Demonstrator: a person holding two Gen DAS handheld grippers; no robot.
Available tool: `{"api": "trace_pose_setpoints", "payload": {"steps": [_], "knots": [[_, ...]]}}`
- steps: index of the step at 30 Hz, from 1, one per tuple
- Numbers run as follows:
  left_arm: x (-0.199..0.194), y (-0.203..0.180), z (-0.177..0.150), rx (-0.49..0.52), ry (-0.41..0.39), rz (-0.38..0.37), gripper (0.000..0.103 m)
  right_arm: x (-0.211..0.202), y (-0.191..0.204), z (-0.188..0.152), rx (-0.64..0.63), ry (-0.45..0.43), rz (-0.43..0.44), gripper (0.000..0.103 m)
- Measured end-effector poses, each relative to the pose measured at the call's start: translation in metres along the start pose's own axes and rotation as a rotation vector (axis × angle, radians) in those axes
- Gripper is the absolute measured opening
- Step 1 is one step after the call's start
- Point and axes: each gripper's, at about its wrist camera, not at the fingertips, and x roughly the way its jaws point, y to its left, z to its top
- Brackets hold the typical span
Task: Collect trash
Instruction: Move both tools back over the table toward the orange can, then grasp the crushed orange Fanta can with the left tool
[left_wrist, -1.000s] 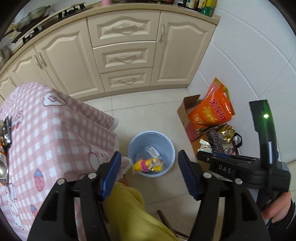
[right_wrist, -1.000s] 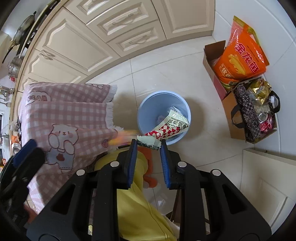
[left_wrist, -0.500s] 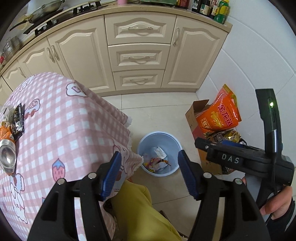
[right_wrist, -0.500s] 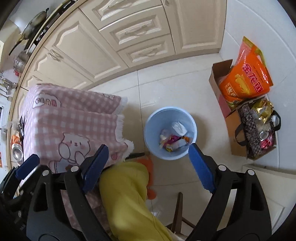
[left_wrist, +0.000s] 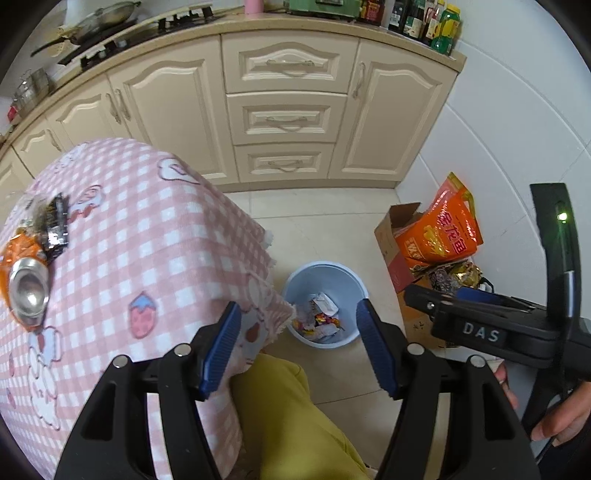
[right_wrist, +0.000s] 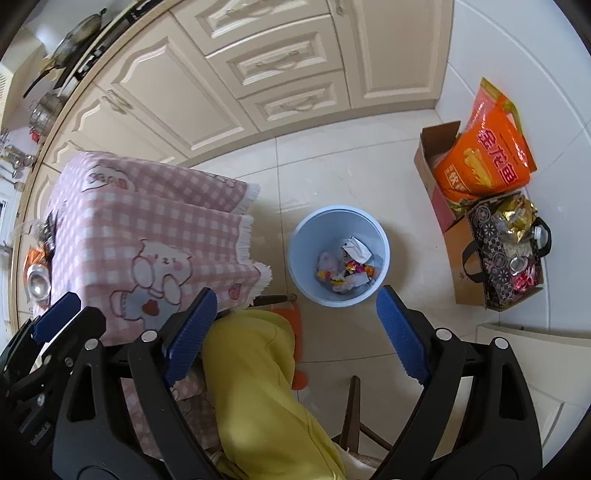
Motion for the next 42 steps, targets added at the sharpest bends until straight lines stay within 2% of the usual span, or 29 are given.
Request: {"api": "trace_pose_setpoints", "payload": {"steps": [8, 17, 30, 37, 42], "knots": [[-0.028, 0.022, -0.012, -0.04, -0.059, 0.022, 0.067, -0.016, 0.028, -0.01, -0.049, -0.022, 0.018, 0.087], [-0.053, 0.064, -0.029, -0.123, -0.109, 0.069, 0.074, -0.021, 0.074, -0.017, -0.135, -0.019, 0.044, 0.087], [-0.083, 0.166, -0.045, -0.311, -0.172, 0.175, 0.083, -0.012, 0.162, -0.022, -0.287, 0.013, 0.101, 0.087], [-0.086, 0.219, -0.048, -0.39, -0.205, 0.172, 0.085, -0.01, 0.195, -0.012, -0.301, 0.007, 0.145, 0.087], [-0.077, 0.249, -0.042, -0.384, -0.215, 0.178, 0.086, 0.0, 0.215, -0.007, -0.308, 0.021, 0.161, 0.087]]}}
